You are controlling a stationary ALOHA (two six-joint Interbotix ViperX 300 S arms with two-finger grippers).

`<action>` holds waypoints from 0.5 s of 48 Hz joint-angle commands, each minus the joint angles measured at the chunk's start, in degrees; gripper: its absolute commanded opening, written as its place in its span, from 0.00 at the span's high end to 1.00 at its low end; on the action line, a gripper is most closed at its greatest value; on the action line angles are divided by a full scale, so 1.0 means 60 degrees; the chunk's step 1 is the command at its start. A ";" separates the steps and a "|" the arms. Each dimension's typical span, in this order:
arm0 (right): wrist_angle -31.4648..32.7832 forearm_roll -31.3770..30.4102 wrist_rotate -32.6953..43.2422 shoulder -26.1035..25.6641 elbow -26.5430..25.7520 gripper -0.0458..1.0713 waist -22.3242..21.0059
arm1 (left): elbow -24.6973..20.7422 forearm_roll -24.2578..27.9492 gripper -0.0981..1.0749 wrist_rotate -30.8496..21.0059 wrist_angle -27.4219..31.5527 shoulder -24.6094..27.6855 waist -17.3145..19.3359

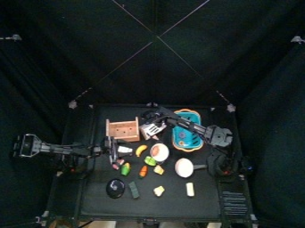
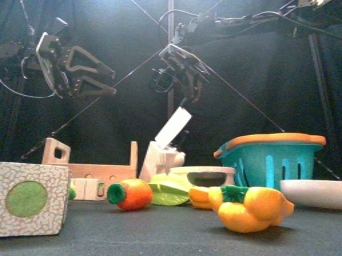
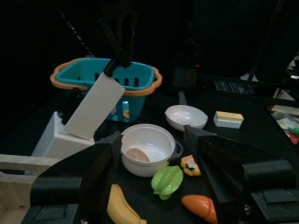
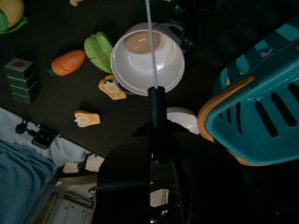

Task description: Place cleaver back in holder

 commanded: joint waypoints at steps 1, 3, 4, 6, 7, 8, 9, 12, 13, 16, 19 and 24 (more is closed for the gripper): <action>0.0044 0.0059 0.0015 -0.0220 -0.0234 0.57 -0.0059 | -0.0103 0.0015 0.12 0.0000 -0.0044 -0.0015 0.0000; 0.0044 0.0073 0.0029 -0.0220 -0.0234 0.58 -0.0059 | -0.0103 0.0015 0.12 0.0000 -0.0044 -0.0015 0.0000; 0.0044 0.0088 0.0015 -0.0220 -0.0234 0.59 -0.0059 | -0.0103 0.0029 0.12 0.0000 -0.0044 -0.0015 0.0000; 0.0044 0.0117 0.0015 -0.0205 -0.0234 0.60 -0.0073 | -0.0103 0.0029 0.12 0.0015 -0.0044 -0.0015 0.0000; 0.0059 0.0132 0.0015 -0.0205 -0.0234 0.60 -0.0073 | -0.0103 0.0029 0.12 0.0000 -0.0044 -0.0015 0.0000; 0.0044 0.0132 0.0015 -0.0190 -0.0234 0.61 -0.0073 | -0.0103 0.0029 0.12 0.0000 -0.0044 -0.0015 0.0000; 0.0059 0.0132 0.0015 -0.0161 -0.0234 0.61 -0.0073 | -0.0103 0.0015 0.12 0.0000 -0.0044 -0.0015 0.0000; 0.0059 0.0132 0.0015 -0.0161 -0.0234 0.61 -0.0073 | -0.0103 0.0015 0.12 0.0000 -0.0044 -0.0015 0.0000; 0.0059 0.0132 0.0015 -0.0146 -0.0234 0.61 -0.0073 | -0.0103 0.0015 0.12 0.0000 -0.0044 -0.0015 0.0000; 0.0073 0.0132 0.0029 -0.0146 -0.0234 0.61 -0.0103 | -0.0088 0.0029 0.12 0.0000 -0.0044 -0.0015 0.0000; 0.0073 0.0132 0.0029 -0.0146 -0.0264 0.61 -0.0132 | -0.0088 0.0029 0.12 0.0000 -0.0044 -0.0015 0.0000; 0.0088 0.0146 0.0044 -0.0146 -0.0278 0.61 -0.0205 | -0.0088 0.0015 0.12 0.0000 -0.0044 -0.0015 0.0015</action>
